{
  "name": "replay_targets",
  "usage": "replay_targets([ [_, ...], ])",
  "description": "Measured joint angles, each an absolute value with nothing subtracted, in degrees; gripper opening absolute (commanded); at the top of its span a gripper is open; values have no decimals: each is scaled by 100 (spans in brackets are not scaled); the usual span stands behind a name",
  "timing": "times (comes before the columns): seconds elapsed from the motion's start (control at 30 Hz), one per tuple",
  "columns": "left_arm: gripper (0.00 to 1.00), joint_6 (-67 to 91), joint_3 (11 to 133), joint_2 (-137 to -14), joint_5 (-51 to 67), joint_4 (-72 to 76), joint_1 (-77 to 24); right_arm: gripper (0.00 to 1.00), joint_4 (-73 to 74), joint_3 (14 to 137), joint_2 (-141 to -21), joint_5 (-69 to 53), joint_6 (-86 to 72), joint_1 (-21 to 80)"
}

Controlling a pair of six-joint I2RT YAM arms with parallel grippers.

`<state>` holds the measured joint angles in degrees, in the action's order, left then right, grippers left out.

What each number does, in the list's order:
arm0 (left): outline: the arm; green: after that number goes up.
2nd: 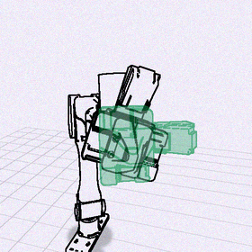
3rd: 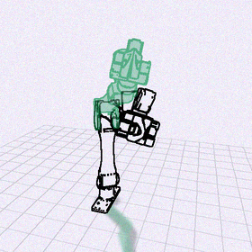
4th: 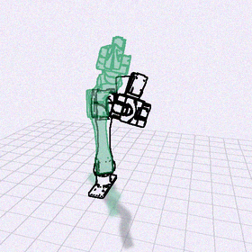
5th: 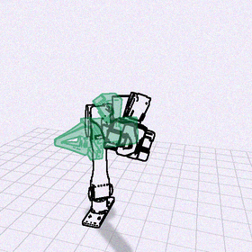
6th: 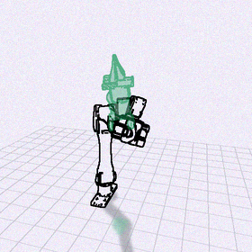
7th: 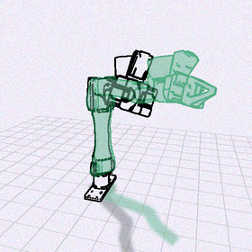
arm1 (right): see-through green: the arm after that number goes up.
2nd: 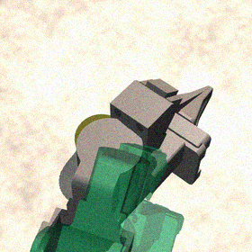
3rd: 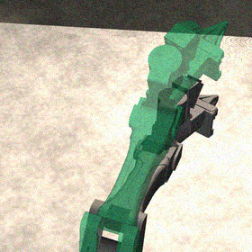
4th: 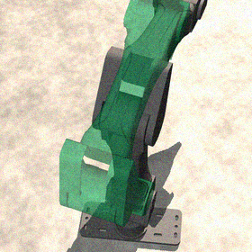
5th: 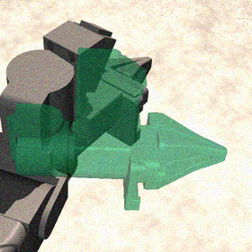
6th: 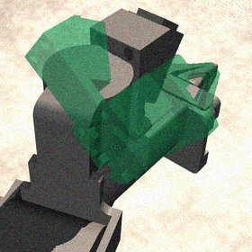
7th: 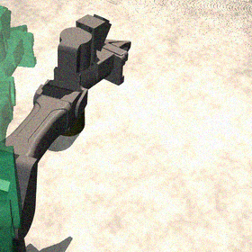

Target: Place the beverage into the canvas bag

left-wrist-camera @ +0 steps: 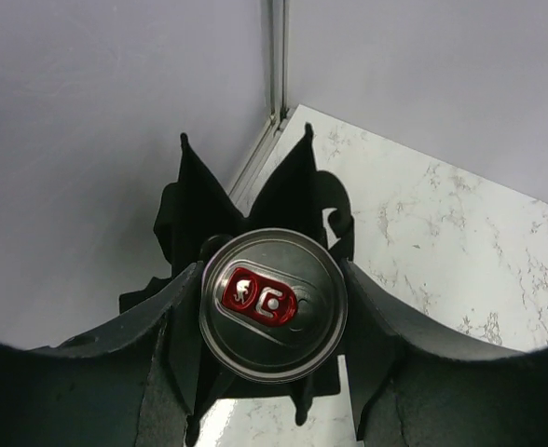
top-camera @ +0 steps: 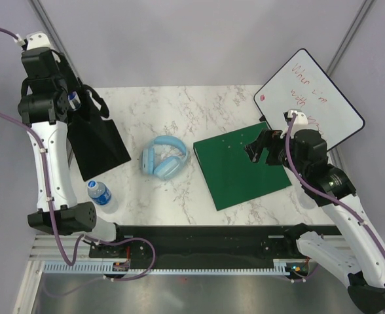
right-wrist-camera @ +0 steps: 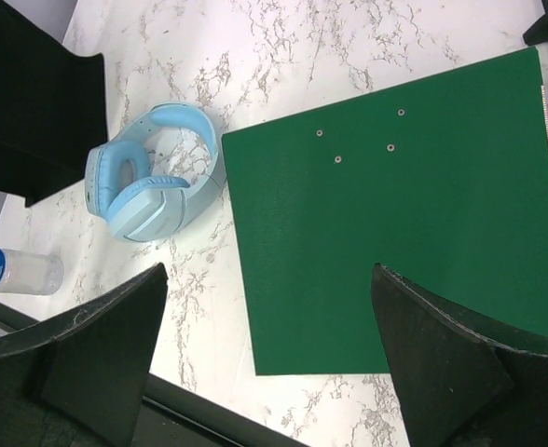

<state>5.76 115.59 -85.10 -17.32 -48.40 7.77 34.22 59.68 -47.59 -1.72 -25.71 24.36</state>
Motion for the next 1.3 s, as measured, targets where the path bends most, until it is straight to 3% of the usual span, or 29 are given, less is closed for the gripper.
replay_targets([
  [0.43, 2, 915, 10731, -8849, -1092, -4239, 1092, 97, 3398, 5953, -4637, -266, -2637, 2436],
  [0.8, 2, 919, 10654, -9408, -1347, -3975, 1127, 97, 3380, 5929, -4619, -266, -2637, 2436],
  [1.3, 2, 1203, 9520, -9404, -1321, -3092, 1437, 98, 3374, 5909, -4672, -255, -2637, 2436],
])
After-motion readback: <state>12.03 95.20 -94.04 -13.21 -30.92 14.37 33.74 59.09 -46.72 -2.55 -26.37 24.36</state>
